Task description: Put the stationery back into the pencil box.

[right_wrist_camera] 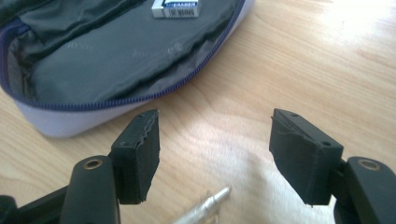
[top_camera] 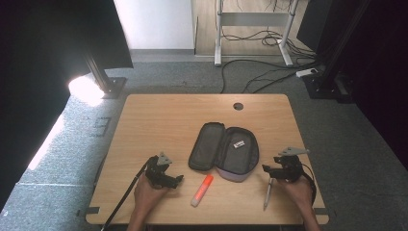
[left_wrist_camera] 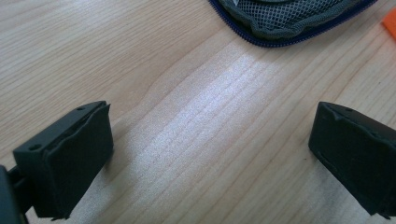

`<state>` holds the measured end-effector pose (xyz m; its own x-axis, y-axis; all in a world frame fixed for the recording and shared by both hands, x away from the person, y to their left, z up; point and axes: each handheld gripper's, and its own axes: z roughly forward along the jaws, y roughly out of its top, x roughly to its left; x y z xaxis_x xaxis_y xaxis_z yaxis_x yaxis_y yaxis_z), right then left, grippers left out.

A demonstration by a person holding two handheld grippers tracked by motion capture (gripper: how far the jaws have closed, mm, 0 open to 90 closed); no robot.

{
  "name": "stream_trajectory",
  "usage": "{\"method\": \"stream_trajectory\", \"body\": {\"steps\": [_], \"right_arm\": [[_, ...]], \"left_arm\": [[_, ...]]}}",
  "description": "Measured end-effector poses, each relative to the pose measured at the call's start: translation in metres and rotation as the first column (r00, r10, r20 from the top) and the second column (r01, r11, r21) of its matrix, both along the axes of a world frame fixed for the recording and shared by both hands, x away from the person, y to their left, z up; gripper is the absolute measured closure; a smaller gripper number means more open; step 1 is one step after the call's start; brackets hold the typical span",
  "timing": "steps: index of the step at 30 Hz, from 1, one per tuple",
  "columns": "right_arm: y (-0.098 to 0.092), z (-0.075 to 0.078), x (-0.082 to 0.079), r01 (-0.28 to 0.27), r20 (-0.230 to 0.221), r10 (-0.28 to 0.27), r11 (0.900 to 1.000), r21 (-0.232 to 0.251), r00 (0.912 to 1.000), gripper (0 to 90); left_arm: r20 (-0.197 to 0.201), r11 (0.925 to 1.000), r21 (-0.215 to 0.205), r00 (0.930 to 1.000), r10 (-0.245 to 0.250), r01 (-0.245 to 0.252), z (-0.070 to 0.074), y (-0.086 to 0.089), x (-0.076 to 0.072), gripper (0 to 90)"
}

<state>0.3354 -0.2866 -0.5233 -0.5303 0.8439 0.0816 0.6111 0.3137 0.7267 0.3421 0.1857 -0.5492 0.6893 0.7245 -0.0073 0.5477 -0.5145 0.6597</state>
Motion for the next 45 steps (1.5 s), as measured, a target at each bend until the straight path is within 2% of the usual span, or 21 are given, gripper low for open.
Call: {"method": "stream_trajectory", "body": {"steps": [10, 20, 25, 31, 37, 41, 45], "right_arm": [[-0.009, -0.006, -0.019, 0.023, -0.003, -0.023, 1.0, 0.021, 0.9997, 35.0], [-0.008, -0.012, -0.041, 0.008, -0.026, -0.007, 1.0, 0.018, 0.9996, 35.9], [-0.006, -0.017, -0.055, -0.001, -0.045, 0.003, 1.0, 0.029, 0.999, 39.1], [0.0, -0.021, -0.062, -0.018, -0.05, 0.018, 1.0, 0.012, 0.9986, 41.7], [0.008, -0.019, -0.065, -0.014, -0.022, 0.013, 0.997, -0.077, 0.9997, 51.0], [0.007, -0.019, -0.067, -0.006, -0.018, 0.005, 0.997, -0.074, 0.9998, 62.0], [0.004, -0.019, -0.069, -0.004, -0.028, 0.003, 0.998, -0.056, 0.9996, 64.4]], "left_arm": [[0.0, 1.0, 0.0, 1.0, 0.0, 0.0, 0.0, 0.0, 0.0, 0.0], [0.0, 1.0, 0.0, 1.0, 0.0, 0.0, 0.0, 0.0, 0.0, 0.0], [0.0, 1.0, 0.0, 1.0, 0.0, 0.0, 0.0, 0.0, 0.0, 0.0], [0.0, 1.0, 0.0, 1.0, 0.0, 0.0, 0.0, 0.0, 0.0, 0.0], [0.0, 1.0, 0.0, 1.0, 0.0, 0.0, 0.0, 0.0, 0.0, 0.0], [0.0, 1.0, 0.0, 1.0, 0.0, 0.0, 0.0, 0.0, 0.0, 0.0], [0.0, 1.0, 0.0, 1.0, 0.0, 0.0, 0.0, 0.0, 0.0, 0.0]]}}
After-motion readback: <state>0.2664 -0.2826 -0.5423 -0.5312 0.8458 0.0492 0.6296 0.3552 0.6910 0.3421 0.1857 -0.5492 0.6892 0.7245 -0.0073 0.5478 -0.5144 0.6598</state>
